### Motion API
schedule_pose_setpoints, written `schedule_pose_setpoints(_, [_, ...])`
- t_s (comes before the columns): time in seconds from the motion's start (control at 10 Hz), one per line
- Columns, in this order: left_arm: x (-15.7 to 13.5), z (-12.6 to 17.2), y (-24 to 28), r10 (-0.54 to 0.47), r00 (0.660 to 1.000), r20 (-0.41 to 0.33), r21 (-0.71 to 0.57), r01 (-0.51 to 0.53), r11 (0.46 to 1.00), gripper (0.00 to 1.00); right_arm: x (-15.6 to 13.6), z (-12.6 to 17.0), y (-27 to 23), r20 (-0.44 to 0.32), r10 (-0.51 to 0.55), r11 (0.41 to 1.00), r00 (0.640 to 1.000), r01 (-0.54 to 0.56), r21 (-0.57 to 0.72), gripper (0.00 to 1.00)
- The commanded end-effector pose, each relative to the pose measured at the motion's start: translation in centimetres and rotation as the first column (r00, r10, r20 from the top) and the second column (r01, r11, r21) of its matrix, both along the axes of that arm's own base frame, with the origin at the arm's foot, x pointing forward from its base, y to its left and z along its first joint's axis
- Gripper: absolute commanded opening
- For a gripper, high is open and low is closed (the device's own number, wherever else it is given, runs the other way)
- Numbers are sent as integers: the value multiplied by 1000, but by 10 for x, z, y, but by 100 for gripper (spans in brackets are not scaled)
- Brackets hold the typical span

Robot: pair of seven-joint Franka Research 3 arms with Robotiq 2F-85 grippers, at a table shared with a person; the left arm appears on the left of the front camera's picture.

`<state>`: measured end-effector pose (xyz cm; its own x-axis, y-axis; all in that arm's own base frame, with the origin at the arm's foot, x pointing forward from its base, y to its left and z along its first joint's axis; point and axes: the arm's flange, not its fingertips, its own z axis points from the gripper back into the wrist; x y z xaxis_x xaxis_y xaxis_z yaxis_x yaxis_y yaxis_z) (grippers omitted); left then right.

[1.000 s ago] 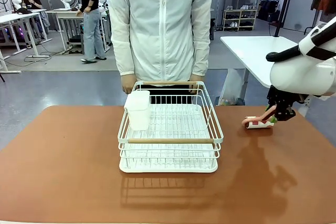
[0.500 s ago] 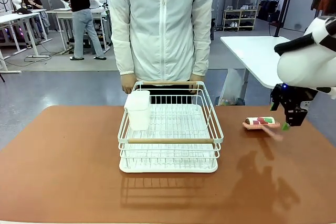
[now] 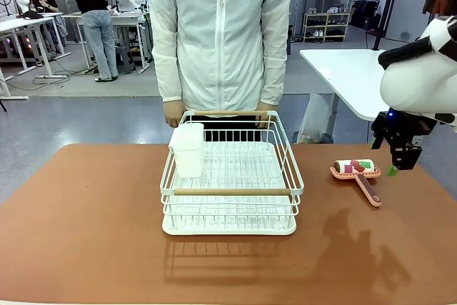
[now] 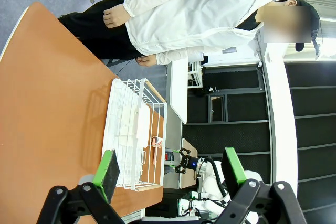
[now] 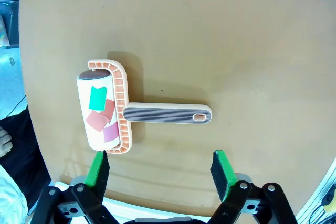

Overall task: Clean the table.
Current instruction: Place the Lint Roller down when the Dish drying rack is positioned in the middle of the table.

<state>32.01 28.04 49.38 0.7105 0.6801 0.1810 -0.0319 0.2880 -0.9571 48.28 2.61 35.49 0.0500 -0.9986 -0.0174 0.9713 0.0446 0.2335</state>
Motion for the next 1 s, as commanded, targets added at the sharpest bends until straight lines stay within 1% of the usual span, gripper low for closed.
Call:
schedule_pose_setpoints(0.0, [-1, 3, 2, 1, 1000, 10, -7, -1, 1000, 100, 0, 0, 3, 0, 4, 1000, 1000, -4, 0, 100])
schedule_pose_setpoints(0.9, [-1, 3, 2, 1, 1000, 10, -7, -1, 1000, 100, 0, 0, 3, 0, 4, 1000, 1000, -4, 0, 100])
